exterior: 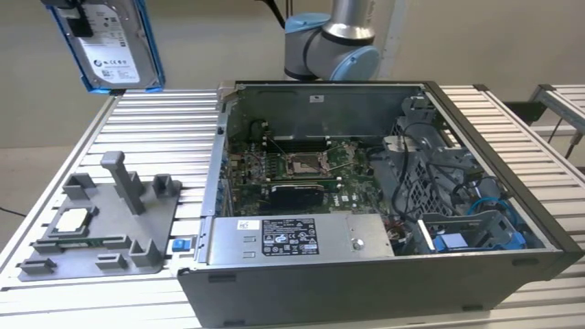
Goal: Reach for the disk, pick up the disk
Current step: 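Pick up the disk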
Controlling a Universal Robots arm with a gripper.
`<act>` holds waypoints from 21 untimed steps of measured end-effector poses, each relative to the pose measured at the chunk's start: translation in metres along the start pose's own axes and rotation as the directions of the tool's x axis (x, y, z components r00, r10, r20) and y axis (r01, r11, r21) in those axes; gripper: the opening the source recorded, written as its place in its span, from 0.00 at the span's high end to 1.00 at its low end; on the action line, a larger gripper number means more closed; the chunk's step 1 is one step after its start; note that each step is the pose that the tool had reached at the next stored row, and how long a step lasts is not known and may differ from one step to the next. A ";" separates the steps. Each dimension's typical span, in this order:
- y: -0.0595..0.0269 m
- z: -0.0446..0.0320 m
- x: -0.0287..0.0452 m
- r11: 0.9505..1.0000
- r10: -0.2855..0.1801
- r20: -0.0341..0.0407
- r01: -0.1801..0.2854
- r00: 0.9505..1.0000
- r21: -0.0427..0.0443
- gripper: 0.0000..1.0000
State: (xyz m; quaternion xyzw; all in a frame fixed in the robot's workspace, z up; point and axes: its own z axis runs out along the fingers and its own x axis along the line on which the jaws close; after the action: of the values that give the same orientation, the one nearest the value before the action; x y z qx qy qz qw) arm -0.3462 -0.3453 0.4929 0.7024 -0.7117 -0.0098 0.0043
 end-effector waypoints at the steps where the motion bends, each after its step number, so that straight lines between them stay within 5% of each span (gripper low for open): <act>1: -0.0024 -0.0001 0.0000 1.000 0.000 0.000 0.000 1.000 0.000 1.00; 21: -0.0474 -0.0009 -0.0007 1.000 0.000 0.000 0.000 1.000 0.000 1.00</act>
State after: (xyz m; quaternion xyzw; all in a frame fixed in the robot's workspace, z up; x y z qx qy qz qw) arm -0.2988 -0.3452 0.4929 0.7024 -0.7117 -0.0099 0.0043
